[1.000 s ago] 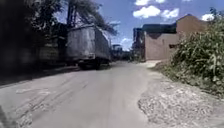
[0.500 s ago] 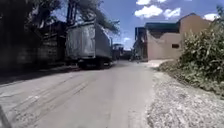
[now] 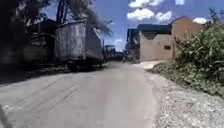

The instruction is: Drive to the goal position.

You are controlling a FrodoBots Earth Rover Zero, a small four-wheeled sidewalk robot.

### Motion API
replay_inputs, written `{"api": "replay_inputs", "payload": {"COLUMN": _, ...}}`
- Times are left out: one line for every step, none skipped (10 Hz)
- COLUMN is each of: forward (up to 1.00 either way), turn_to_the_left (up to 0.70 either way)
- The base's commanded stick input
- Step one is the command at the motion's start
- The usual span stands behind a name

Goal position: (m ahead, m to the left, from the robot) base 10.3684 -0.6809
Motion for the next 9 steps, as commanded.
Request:
{"api": "replay_inputs", "payload": {"forward": 0.7, "turn_to_the_left": -0.35}}
{"api": "replay_inputs", "payload": {"forward": 0.7, "turn_to_the_left": -0.35}}
{"api": "replay_inputs", "payload": {"forward": 0.7, "turn_to_the_left": -0.35}}
{"api": "replay_inputs", "payload": {"forward": 0.7, "turn_to_the_left": -0.32}}
{"api": "replay_inputs", "payload": {"forward": 0.7, "turn_to_the_left": -0.24}}
{"api": "replay_inputs", "payload": {"forward": 0.85, "turn_to_the_left": 0.0}}
{"api": "replay_inputs", "payload": {"forward": 0.85, "turn_to_the_left": 0.0}}
{"api": "replay_inputs", "payload": {"forward": 0.86, "turn_to_the_left": 0.0}}
{"api": "replay_inputs", "payload": {"forward": 1.0, "turn_to_the_left": 0.0}}
